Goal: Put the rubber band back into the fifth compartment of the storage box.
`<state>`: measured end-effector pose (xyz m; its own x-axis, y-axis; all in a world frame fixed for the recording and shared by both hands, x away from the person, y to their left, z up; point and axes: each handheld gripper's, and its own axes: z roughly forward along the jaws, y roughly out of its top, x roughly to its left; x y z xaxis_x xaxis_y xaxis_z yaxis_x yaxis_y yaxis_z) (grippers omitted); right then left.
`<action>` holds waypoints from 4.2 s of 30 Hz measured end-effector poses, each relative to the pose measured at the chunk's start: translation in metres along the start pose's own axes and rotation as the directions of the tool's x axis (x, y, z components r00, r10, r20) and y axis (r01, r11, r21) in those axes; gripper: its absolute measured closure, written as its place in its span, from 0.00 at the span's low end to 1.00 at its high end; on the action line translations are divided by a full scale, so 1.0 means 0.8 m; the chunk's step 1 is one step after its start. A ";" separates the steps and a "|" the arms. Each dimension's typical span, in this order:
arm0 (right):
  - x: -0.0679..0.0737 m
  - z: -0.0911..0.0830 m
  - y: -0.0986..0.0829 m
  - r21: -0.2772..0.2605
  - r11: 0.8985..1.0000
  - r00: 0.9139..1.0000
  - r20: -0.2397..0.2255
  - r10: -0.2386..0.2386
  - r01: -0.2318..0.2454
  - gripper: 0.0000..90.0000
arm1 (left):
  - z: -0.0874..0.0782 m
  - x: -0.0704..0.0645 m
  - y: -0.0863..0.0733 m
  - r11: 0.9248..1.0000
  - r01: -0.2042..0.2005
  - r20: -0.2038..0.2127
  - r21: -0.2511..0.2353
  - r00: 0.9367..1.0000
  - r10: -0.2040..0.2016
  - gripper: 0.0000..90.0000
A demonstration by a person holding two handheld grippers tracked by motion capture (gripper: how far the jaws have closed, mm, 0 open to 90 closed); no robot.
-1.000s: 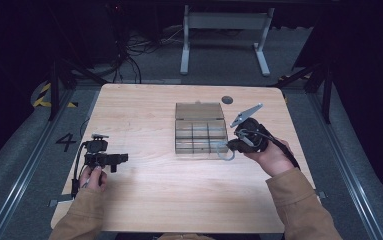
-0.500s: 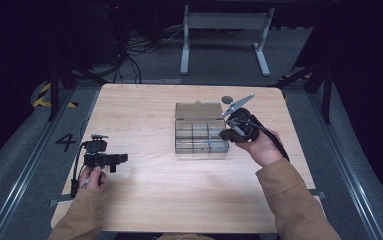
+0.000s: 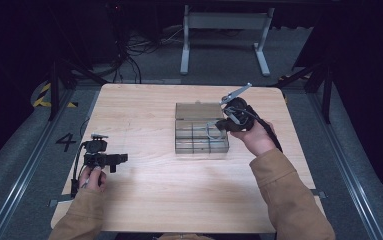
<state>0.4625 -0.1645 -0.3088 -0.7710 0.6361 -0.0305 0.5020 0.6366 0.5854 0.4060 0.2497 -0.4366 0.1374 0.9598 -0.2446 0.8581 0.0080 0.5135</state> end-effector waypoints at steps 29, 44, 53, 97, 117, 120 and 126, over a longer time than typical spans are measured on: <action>0.000 0.074 0.018 0.047 0.997 0.997 0.034 0.063 -0.065 0.95 | 0.000 0.001 0.001 1.000 -0.002 0.003 -0.001 1.000 0.002 0.18; 0.004 0.107 0.011 0.104 0.992 0.997 0.029 0.075 -0.078 0.94 | 0.002 -0.002 0.003 1.000 -0.005 0.007 0.002 1.000 0.005 0.18; 0.001 0.117 0.002 0.133 0.986 0.995 0.015 0.101 -0.102 0.94 | 0.002 -0.003 0.003 1.000 -0.006 0.008 0.003 1.000 0.006 0.18; -0.007 0.139 -0.011 0.155 0.981 0.992 -0.016 0.123 -0.119 0.74 | 0.003 -0.003 0.004 1.000 -0.005 0.008 0.000 1.000 0.005 0.18; -0.006 0.084 -0.004 0.048 0.992 0.993 -0.028 0.115 -0.114 0.71 | 0.000 0.000 0.002 1.000 -0.004 0.004 0.000 1.000 0.004 0.18; -0.007 0.077 -0.005 0.038 0.993 0.993 -0.028 0.114 -0.113 0.70 | -0.002 0.002 0.000 1.000 0.001 0.003 -0.001 1.000 -0.001 0.18; -0.008 0.057 -0.009 0.010 0.994 0.994 -0.028 0.110 -0.110 0.69 | -0.003 0.004 -0.001 1.000 0.001 0.002 -0.002 1.000 -0.001 0.18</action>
<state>0.4818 -0.1532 -0.3496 -0.7217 0.6899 0.0566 0.5874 0.5671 0.5773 0.4044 0.2531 -0.4356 0.1375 0.9593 -0.2465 0.8570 0.0096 0.5153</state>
